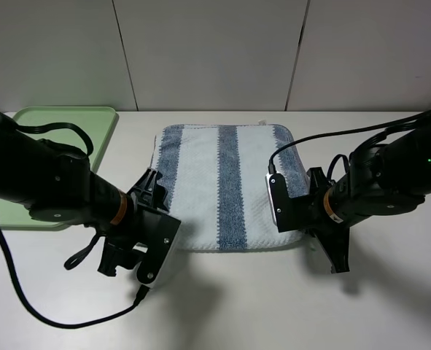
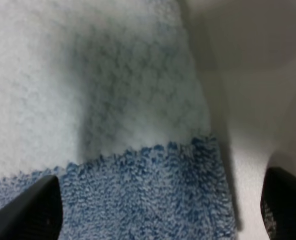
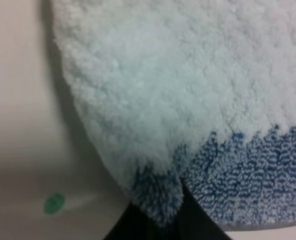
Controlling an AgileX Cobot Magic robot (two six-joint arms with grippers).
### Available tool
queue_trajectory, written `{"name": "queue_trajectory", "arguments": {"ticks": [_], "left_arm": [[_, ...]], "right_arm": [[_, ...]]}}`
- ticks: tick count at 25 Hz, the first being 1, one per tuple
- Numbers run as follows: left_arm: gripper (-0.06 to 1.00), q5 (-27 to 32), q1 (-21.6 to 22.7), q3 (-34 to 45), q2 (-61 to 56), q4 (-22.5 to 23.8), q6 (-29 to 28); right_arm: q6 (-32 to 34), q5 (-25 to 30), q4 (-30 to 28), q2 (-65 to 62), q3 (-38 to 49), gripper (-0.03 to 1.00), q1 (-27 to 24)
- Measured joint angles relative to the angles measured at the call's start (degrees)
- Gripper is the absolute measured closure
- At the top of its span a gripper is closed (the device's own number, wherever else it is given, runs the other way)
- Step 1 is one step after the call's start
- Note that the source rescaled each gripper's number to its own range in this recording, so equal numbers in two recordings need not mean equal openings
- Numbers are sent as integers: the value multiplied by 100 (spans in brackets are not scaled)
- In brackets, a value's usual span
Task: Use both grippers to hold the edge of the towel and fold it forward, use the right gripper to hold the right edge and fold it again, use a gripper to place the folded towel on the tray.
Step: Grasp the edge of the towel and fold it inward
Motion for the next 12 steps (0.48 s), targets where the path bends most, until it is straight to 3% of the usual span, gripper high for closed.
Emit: {"name": "queue_trajectory", "arguments": {"ticks": [7, 12], "left_arm": [[15, 304, 0, 0, -22, 570, -43], [20, 389, 0, 0, -22, 591, -86]], "right_arm": [[0, -13, 0, 0, 0, 94, 0], [0, -29, 0, 0, 0, 94, 0]]}}
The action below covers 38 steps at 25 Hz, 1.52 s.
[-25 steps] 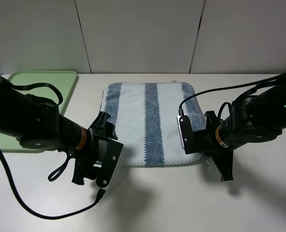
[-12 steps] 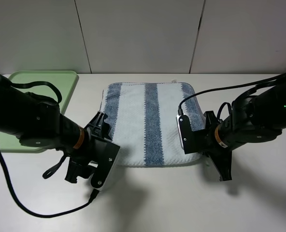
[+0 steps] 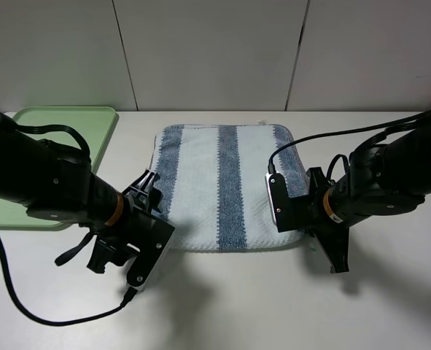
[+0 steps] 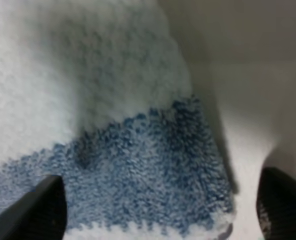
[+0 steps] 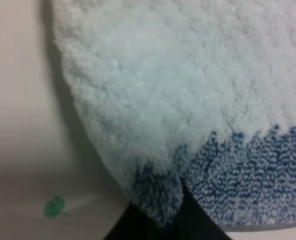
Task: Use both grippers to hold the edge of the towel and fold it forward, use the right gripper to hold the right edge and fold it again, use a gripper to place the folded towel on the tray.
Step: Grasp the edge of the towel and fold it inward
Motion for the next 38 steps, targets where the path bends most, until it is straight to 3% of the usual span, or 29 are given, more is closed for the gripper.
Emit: {"name": "queue_trajectory", "arguments": {"ticks": [12, 21, 38], "left_arm": [[63, 277, 0, 46, 45, 33, -165], [91, 91, 7, 74, 98, 45, -170], [94, 65, 7, 74, 104, 44, -170]], "right_arm": [[0, -2, 2, 0, 0, 94, 0], [0, -13, 8, 0, 0, 94, 0], [0, 3, 19, -6, 0, 97, 0]]}}
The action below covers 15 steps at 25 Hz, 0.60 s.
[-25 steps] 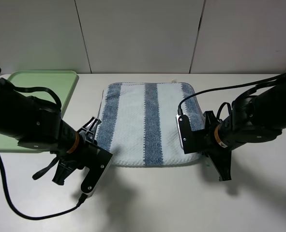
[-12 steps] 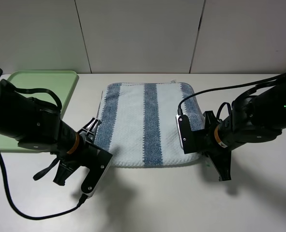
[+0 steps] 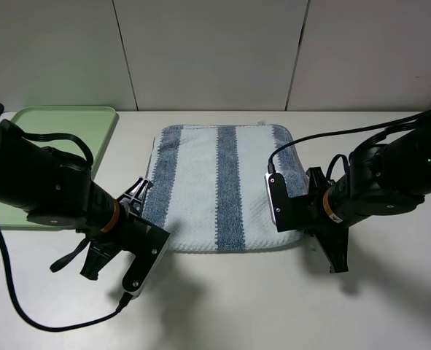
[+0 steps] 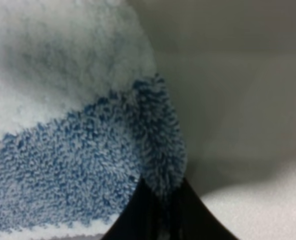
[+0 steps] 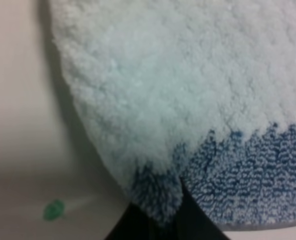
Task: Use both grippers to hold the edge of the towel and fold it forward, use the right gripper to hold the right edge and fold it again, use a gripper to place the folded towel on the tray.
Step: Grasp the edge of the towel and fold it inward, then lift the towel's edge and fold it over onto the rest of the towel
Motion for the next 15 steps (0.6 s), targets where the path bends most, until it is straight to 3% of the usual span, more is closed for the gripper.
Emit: {"name": "queue_trajectory", "arguments": {"ticks": [15], "left_arm": [[94, 377, 0, 5, -847, -43, -465]], "right_arm": [[0, 178, 362, -620, 95, 97, 0]]}}
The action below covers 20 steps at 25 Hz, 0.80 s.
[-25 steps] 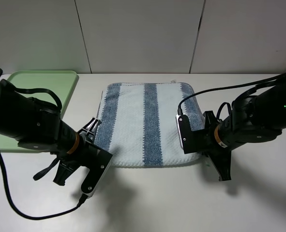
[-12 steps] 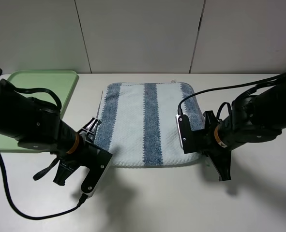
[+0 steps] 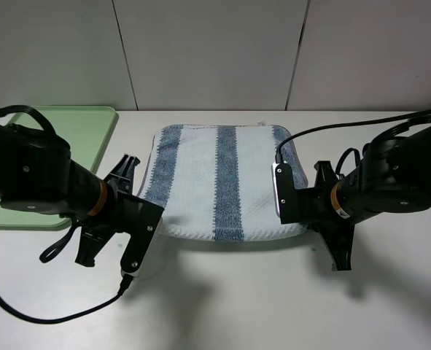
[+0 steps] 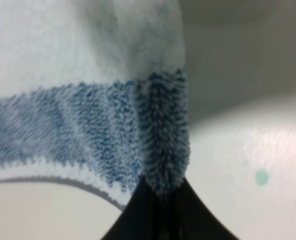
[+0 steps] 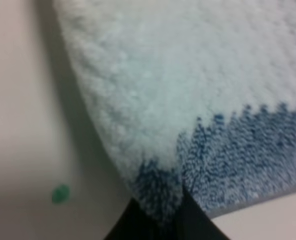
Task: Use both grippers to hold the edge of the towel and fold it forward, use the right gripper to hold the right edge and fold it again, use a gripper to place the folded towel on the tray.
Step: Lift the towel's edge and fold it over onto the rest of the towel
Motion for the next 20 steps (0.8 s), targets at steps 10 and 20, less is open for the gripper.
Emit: {"name": "queue_trajectory", "arguments": {"ticks": [10, 20], "left_arm": [[94, 461, -152, -17, -468, -6, -85], [94, 824, -596, -17, -487, -10, -443]], "right_arm": [[0, 269, 376, -689, 11, 97, 0], [-371, 889, 828, -1658, 11, 97, 236]]}}
